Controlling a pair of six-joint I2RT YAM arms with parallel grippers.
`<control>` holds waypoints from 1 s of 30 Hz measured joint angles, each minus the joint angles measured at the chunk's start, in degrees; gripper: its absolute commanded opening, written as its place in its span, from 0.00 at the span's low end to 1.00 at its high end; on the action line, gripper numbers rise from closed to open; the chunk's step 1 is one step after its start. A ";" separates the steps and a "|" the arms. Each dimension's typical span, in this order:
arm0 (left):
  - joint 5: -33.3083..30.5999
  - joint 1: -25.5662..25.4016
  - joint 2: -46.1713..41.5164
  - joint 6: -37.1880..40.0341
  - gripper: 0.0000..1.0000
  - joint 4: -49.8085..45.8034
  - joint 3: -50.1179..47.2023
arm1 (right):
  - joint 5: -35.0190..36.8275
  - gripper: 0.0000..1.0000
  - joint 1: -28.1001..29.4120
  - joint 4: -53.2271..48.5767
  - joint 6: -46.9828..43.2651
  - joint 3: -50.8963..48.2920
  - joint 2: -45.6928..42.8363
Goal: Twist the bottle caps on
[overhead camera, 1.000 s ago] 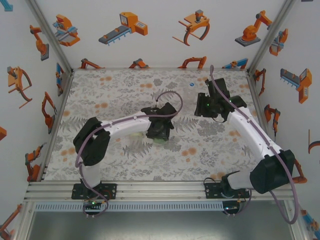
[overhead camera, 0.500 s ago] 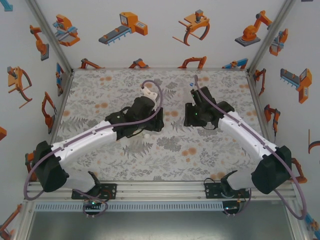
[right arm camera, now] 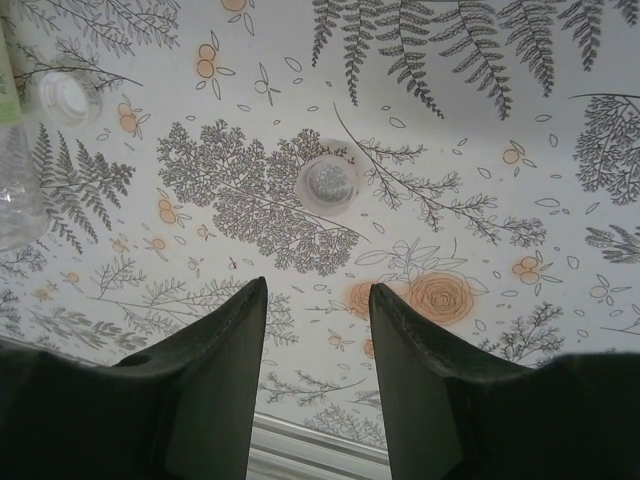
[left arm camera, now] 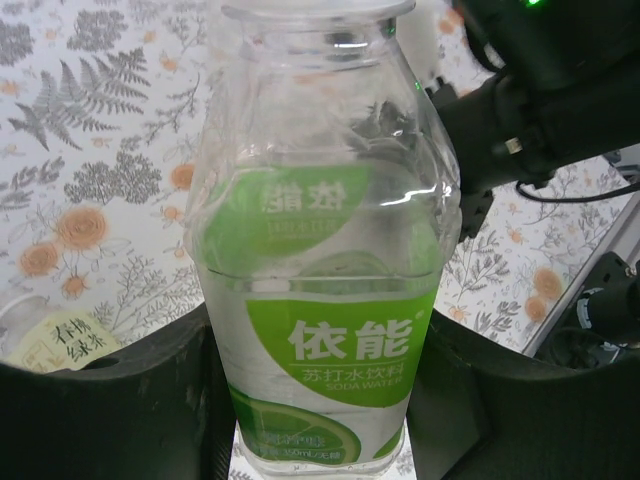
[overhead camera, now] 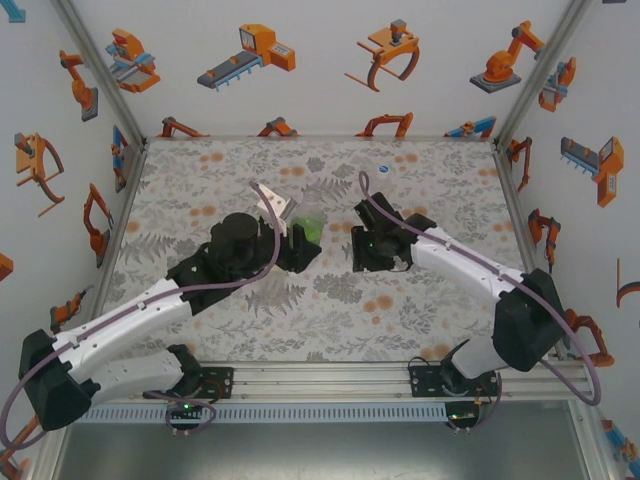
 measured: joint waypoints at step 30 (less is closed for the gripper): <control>0.85 0.17 -4.07 2.56 0.00 6.10 -5.05 | 1.49 0.44 1.57 6.67 5.01 -0.13 12.85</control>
